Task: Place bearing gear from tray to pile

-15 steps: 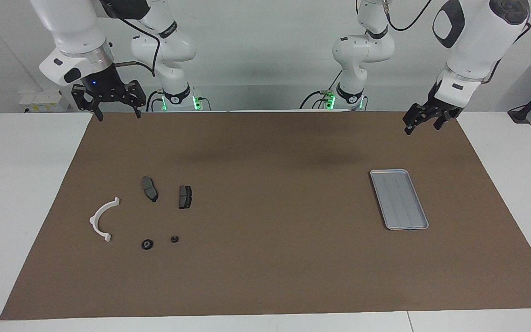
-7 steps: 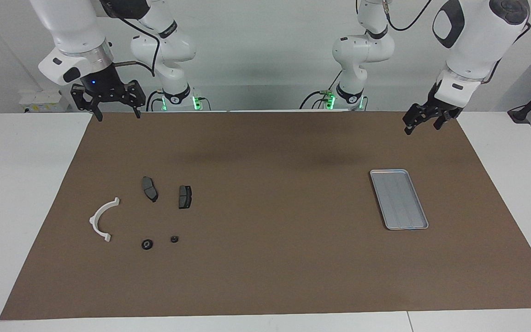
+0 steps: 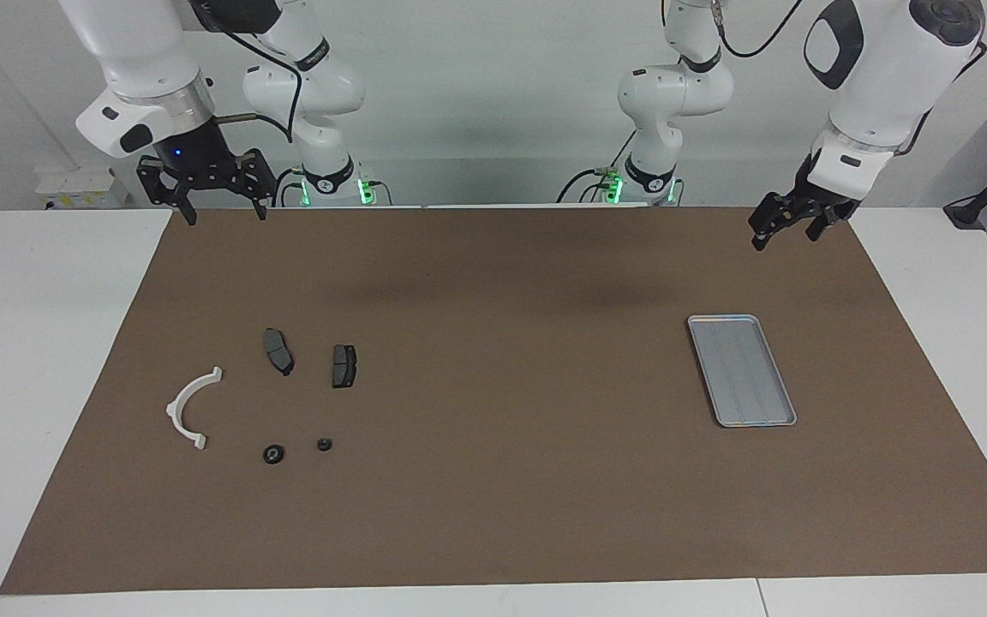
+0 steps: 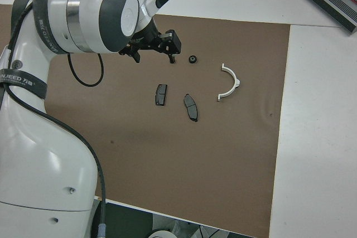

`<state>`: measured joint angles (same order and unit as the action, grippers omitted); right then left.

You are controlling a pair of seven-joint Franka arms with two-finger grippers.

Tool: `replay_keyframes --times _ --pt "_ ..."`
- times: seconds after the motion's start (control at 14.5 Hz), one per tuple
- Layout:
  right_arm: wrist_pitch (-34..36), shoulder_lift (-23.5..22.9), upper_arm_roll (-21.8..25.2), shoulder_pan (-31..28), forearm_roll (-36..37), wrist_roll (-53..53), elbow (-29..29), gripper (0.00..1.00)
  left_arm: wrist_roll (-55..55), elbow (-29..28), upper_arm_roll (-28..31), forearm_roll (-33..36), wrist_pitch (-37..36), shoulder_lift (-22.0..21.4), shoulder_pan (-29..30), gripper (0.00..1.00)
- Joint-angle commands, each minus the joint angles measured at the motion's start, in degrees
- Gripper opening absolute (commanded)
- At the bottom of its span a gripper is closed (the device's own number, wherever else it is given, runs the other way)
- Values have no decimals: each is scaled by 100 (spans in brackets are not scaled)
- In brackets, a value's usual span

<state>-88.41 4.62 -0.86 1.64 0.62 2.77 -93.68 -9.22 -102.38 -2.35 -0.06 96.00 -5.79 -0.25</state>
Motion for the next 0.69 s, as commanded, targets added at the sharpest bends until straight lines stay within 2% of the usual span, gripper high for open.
replay_keyframes --times 0.0,0.62 --pt "-44 -67 -55 -68 -176 -101 86 100 52 7 -11 -29 -99 -63 25 100" --pt "-53 -49 -46 -59 -124 -101 69 100 52 7 -11 -29 -99 -72 25 100"
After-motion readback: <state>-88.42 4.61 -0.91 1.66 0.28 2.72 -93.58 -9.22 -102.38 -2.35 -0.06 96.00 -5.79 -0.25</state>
